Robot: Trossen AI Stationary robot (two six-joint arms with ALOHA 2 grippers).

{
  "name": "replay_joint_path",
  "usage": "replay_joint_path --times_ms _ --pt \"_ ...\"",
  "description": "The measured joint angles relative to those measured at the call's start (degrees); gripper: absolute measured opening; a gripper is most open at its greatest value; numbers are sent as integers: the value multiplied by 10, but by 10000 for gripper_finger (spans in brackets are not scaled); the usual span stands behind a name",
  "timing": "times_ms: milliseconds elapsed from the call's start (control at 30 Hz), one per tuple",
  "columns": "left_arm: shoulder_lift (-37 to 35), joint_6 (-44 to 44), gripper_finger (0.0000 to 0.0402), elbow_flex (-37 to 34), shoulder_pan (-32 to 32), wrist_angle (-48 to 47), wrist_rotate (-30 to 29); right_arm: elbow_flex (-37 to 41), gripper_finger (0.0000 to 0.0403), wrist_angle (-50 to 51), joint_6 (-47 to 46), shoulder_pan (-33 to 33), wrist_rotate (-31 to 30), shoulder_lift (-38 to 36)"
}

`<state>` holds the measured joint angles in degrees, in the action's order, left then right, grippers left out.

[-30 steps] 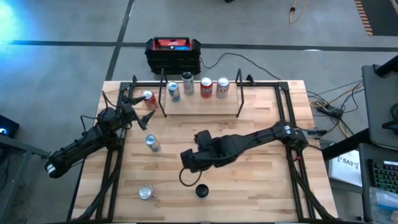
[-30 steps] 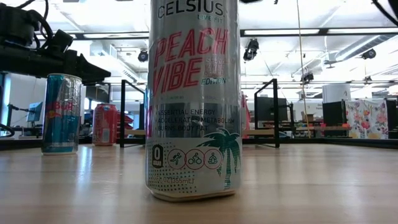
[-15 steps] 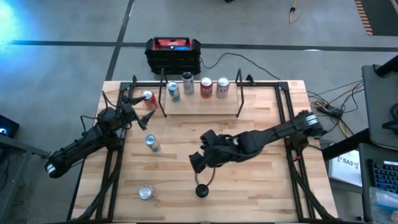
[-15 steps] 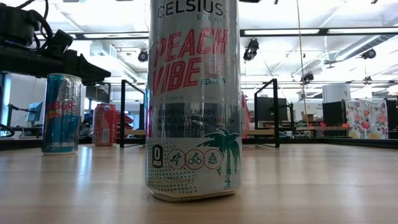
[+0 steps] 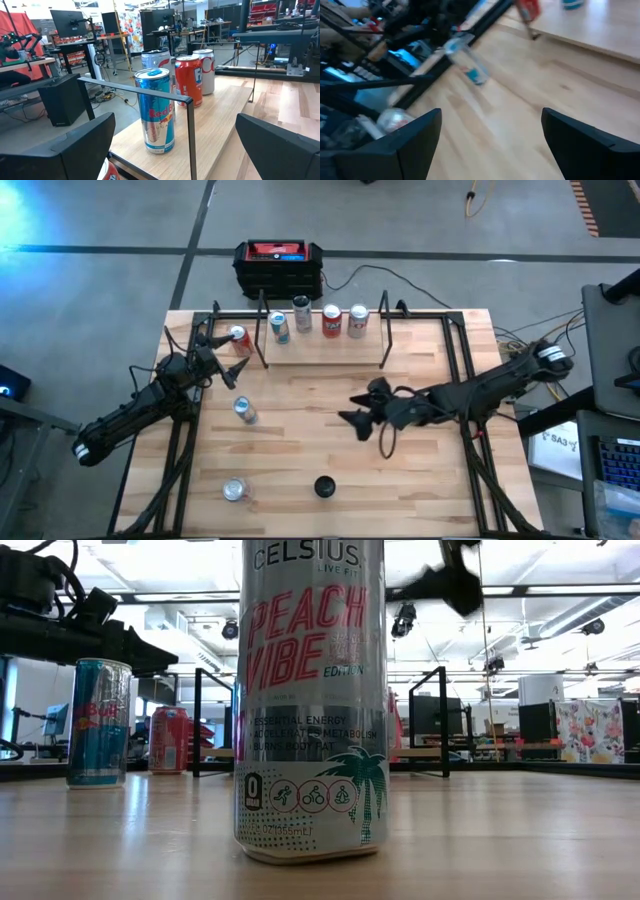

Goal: Place canned beverage on shelf
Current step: Put the red and silver soda can on the shelf aligned with the other red and silver soda can

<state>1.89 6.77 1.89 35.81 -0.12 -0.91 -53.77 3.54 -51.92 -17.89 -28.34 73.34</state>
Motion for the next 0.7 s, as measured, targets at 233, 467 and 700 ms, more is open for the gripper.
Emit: replay_joint_path --times_ms 233,467,700 --pt "0 0 398 0 0 0 0 198 327 -200 56 17 28 -120" --pt "0 0 398 0 0 0 0 314 327 -270 110 17 -2 -209" --pt "0 0 398 0 0 0 0 391 327 -270 137 17 3 -283"
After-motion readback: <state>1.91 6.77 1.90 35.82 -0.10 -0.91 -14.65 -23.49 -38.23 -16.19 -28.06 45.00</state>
